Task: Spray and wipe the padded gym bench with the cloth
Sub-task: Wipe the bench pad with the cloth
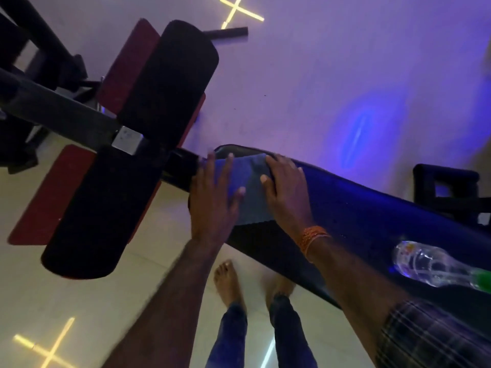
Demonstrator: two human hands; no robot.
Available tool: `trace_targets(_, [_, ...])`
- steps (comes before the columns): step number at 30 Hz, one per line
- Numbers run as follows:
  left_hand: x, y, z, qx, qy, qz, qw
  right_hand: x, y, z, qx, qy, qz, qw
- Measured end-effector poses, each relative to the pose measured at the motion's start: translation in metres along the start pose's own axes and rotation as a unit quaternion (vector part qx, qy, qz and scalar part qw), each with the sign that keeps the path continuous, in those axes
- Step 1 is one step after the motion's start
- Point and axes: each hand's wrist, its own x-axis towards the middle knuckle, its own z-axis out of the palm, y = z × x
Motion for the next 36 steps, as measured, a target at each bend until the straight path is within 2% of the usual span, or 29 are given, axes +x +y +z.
trace_targets(1, [0.004, 0.001, 0.011, 0.04, -0.029, 0.037, 0.998, 0.0, 0.009, 0.002, -0.035, -0.027, -0.012, 0.999])
trace_targets(3, [0.012, 0.005, 0.031, 0.088, -0.043, 0.046, 0.994, -0.004, 0.03, 0.004, -0.094, -0.056, -0.055, 0.993])
trace_targets(5, [0.018, 0.009, 0.044, 0.112, -0.005, 0.016, 0.994, -0.008, 0.049, 0.004, -0.135, -0.056, -0.101, 0.984])
trace_targets(8, [0.04, 0.011, 0.049, 0.117, 0.046, -0.014, 0.992, -0.005, 0.063, 0.007, -0.168, -0.05, -0.127, 0.976])
trace_targets(13, [0.074, 0.02, 0.046, 0.106, 0.043, -0.062, 0.991, -0.005, 0.065, 0.015, -0.148, -0.009, -0.106, 0.983])
trace_targets(16, [0.043, 0.027, 0.053, 0.132, 0.047, 0.0, 0.99, -0.001, 0.058, 0.013, -0.115, 0.007, -0.051, 0.992])
trace_targets(20, [0.046, 0.012, 0.048, 0.125, 0.03, 0.05, 0.99, 0.001, 0.055, 0.006, -0.111, -0.011, -0.038, 0.993])
trace_targets(25, [0.066, 0.022, 0.052, 0.1, 0.062, -0.044, 0.992, 0.001, 0.041, 0.013, -0.143, -0.024, -0.043, 0.989])
trace_targets(30, [-0.005, 0.016, 0.061, 0.139, 0.069, -0.109, 0.982, -0.004, 0.047, 0.015, -0.161, -0.036, -0.084, 0.983])
trace_targets(32, [0.005, 0.014, 0.059, 0.119, 0.072, -0.115, 0.983, -0.006, 0.051, 0.015, -0.181, -0.044, -0.117, 0.976])
trace_targets(36, [0.039, 0.016, 0.057, 0.092, 0.109, -0.18, 0.973, -0.006, 0.053, 0.02, -0.197, -0.058, -0.166, 0.965])
